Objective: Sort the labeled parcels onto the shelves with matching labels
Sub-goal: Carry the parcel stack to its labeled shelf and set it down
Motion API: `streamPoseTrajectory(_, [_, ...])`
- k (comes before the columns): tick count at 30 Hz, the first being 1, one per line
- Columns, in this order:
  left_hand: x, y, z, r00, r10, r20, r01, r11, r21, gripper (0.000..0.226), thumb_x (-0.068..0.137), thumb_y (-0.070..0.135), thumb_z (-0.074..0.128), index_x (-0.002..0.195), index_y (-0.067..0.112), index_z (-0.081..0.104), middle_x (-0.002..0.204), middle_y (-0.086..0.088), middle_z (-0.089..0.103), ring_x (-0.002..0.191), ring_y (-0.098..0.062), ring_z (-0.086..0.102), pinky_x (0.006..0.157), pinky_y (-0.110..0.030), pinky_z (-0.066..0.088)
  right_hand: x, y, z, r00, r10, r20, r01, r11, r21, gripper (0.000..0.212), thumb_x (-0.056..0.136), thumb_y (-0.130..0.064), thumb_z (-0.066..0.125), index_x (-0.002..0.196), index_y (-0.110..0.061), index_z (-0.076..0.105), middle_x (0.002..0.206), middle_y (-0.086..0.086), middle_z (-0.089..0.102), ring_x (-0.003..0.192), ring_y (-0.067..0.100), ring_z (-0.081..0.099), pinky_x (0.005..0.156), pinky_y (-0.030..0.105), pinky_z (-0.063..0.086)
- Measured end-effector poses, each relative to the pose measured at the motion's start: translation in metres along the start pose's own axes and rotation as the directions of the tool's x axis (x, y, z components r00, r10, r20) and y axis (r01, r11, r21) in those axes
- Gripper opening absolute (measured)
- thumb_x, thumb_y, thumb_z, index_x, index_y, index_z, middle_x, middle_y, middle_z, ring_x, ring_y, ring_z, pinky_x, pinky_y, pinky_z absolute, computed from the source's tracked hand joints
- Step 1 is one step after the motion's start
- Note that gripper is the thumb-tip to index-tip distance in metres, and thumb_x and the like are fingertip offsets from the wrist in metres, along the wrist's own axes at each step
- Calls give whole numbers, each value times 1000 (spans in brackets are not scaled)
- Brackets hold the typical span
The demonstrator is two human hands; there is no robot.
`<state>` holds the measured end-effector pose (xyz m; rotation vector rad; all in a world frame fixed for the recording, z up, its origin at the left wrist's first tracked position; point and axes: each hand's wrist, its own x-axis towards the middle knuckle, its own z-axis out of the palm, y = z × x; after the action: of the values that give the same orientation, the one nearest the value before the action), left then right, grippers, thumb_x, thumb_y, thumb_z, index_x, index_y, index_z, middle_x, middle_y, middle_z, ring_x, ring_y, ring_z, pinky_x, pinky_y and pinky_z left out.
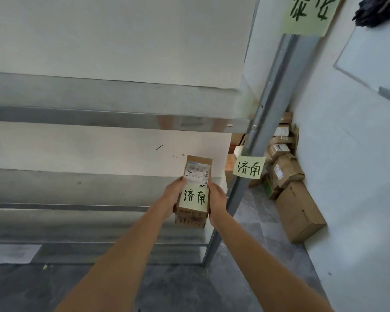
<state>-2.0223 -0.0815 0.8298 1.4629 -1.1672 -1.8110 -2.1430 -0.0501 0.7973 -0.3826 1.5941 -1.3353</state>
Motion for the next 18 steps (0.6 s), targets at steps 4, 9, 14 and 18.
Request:
streamPoseTrajectory(4, [23, -1, -5, 999, -37, 5, 38, 999, -20, 28, 104, 36, 39, 114, 22, 61, 92, -6, 71, 75, -21, 68, 52, -29, 55, 16, 6, 9, 998, 25, -55, -28, 998, -56, 27, 99, -26, 47, 115, -13, 66, 106, 15, 74, 98, 34, 72, 79, 44, 62])
streamPoseTrajectory(9, [46, -15, -1, 995, -99, 11, 99, 994, -53, 23, 102, 30, 44, 118, 28, 62, 100, -8, 68, 86, -24, 61, 78, -42, 53, 33, -5, 1, 998, -12, -58, -5, 954, -301, 28, 101, -25, 41, 101, -14, 67, 85, 5, 71, 74, 21, 68, 60, 29, 56])
streamPoseTrajectory(14, [61, -22, 5, 991, -135, 17, 136, 987, -89, 28, 102, 27, 47, 124, 24, 63, 98, -14, 70, 73, -22, 60, 69, -36, 53, 49, -11, -3, 998, -48, -34, 21, 839, -544, 36, 103, -21, 33, 109, -7, 66, 98, 13, 71, 92, 30, 70, 77, 36, 56])
streamPoseTrajectory(18, [70, -27, 10, 988, -151, 21, 152, 978, -141, 29, 102, 26, 45, 127, 22, 61, 89, -9, 69, 66, -20, 58, 62, -33, 48, 62, -9, -1, 996, -83, -19, 57, 818, -572, 37, 104, -22, 32, 109, -7, 66, 103, 18, 73, 94, 33, 71, 84, 42, 58])
